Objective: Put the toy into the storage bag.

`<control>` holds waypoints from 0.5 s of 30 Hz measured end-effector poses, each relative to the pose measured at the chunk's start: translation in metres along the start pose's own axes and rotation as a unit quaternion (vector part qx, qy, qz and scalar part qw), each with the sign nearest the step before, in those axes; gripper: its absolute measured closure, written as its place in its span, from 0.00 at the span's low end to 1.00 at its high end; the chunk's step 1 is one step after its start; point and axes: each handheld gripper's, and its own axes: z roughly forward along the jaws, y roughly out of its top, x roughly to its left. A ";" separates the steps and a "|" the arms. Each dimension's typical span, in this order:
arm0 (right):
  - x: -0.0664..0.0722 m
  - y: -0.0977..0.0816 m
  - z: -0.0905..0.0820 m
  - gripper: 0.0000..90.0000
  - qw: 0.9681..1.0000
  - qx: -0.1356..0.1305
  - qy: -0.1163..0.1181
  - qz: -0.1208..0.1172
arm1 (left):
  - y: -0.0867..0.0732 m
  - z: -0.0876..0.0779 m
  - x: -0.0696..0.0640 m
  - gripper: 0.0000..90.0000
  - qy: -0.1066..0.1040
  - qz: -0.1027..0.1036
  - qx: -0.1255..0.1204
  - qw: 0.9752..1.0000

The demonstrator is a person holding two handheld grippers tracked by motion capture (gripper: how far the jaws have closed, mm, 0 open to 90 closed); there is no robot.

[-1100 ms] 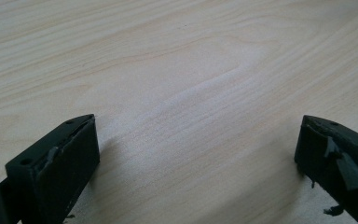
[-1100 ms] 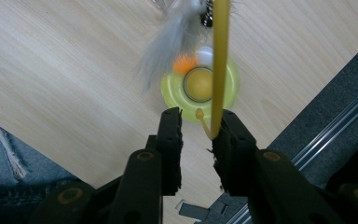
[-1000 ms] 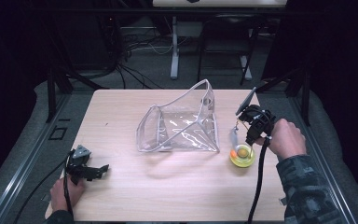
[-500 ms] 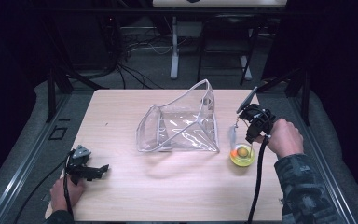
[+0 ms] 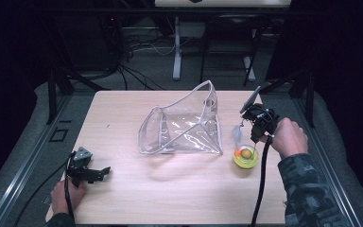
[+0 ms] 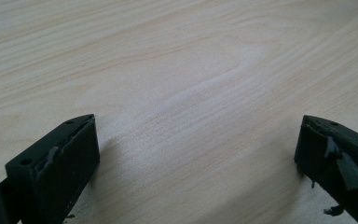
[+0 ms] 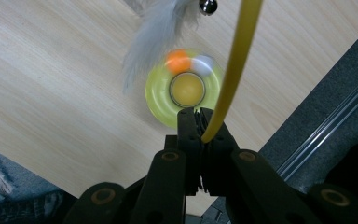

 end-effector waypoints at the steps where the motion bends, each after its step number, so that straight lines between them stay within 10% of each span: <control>1: 0.000 0.000 0.000 0.97 1.000 0.000 0.000 0.000 | 0.000 0.000 0.000 0.00 0.000 0.000 0.000 1.000; 15: -0.002 0.001 -0.019 0.97 1.000 -0.005 -0.005 -0.001 | 0.000 0.000 0.000 0.00 0.000 -0.001 0.000 1.000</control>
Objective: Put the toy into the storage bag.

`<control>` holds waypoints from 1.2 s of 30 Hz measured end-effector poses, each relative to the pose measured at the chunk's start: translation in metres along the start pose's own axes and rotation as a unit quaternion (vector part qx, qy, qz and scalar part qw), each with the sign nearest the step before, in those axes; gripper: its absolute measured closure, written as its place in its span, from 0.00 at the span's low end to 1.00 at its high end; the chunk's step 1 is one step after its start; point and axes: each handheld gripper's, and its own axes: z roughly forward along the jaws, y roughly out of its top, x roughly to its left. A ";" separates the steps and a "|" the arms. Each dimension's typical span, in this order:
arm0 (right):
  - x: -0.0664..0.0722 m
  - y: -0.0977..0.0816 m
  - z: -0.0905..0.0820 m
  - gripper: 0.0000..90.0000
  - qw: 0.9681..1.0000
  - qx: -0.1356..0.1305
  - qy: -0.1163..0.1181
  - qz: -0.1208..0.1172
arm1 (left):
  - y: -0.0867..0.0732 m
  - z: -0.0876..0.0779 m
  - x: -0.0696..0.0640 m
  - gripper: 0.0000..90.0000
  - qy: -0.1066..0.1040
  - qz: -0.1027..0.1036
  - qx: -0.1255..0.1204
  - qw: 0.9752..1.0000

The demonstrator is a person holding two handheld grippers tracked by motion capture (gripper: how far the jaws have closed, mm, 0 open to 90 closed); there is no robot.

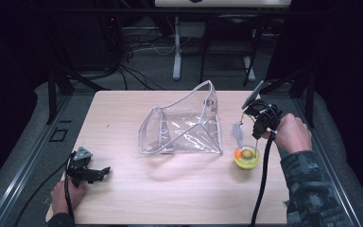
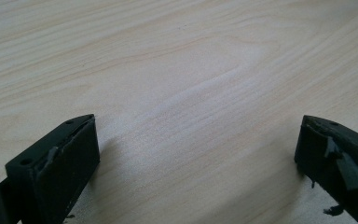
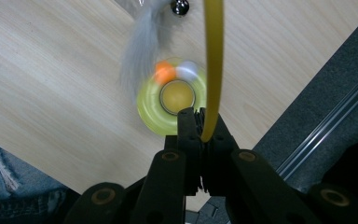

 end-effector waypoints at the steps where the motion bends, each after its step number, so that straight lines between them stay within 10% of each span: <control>1: 0.000 0.000 -0.002 0.97 1.000 0.000 0.002 -0.001 | 0.000 0.000 0.000 0.00 0.000 0.000 0.000 1.000; 36: 0.010 0.024 -0.047 0.97 0.999 0.003 -0.017 -0.029 | 0.000 -0.001 0.000 0.00 -0.002 0.001 0.003 1.000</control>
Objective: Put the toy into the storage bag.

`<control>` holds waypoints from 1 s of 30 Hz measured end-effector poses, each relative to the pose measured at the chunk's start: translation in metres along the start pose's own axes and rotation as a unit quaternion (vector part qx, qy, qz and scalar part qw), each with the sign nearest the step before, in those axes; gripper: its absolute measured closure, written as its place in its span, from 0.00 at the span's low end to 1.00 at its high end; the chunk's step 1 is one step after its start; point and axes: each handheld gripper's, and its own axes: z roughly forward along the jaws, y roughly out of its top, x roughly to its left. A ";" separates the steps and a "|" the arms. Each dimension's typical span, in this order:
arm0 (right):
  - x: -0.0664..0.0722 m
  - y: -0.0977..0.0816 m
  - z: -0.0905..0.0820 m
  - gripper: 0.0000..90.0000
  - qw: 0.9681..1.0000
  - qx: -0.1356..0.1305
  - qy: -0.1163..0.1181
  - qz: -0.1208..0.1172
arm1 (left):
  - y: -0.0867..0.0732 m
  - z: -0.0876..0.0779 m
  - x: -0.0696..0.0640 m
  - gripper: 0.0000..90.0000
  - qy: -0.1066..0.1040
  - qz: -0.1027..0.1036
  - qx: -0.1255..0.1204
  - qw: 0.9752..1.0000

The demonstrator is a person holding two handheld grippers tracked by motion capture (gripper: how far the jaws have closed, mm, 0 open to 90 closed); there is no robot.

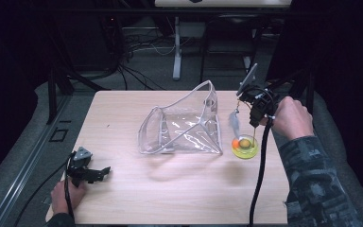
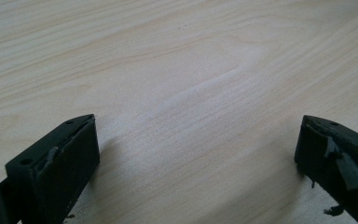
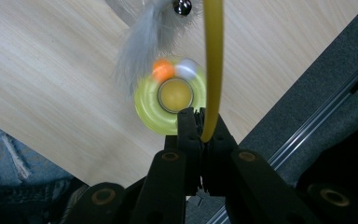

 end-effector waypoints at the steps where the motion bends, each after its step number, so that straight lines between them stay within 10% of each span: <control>1: 0.000 0.001 -0.001 0.97 1.000 -0.003 0.000 -0.001 | 0.000 0.000 0.000 0.00 0.000 0.000 0.000 1.000; 30: 0.002 0.027 -0.044 0.97 1.000 -0.007 -0.018 -0.018 | 0.000 0.000 0.000 0.00 0.000 0.000 0.000 1.000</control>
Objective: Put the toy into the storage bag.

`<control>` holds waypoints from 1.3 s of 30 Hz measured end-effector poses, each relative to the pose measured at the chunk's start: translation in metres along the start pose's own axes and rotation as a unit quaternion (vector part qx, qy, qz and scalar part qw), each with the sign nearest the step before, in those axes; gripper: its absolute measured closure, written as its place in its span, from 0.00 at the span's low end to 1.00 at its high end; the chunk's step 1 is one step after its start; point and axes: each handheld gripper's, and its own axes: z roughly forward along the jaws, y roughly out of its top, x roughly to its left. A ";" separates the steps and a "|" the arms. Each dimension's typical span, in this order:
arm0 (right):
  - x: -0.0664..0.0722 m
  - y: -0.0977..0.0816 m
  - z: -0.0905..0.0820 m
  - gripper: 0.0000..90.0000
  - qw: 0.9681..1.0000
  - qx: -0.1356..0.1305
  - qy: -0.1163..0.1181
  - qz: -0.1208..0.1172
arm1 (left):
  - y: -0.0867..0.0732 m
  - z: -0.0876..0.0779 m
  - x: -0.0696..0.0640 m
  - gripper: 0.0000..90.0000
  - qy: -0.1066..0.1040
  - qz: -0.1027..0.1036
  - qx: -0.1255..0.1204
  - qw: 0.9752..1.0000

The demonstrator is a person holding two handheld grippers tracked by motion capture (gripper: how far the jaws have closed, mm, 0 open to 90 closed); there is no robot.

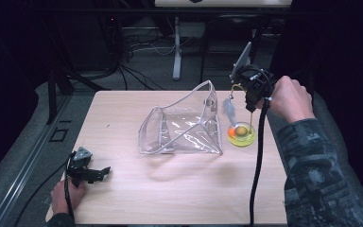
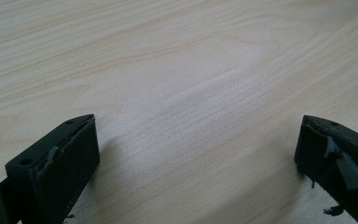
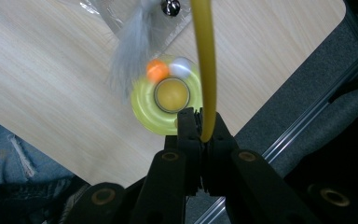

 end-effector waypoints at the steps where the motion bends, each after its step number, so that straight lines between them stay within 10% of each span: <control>1: -0.001 0.001 0.000 0.97 1.000 -0.003 0.002 -0.001 | 0.000 0.000 0.000 0.00 0.000 0.000 0.000 1.000; 39: -0.016 0.030 -0.019 0.97 1.000 0.004 -0.004 0.011 | 0.000 0.000 0.000 0.00 0.000 0.000 0.000 1.000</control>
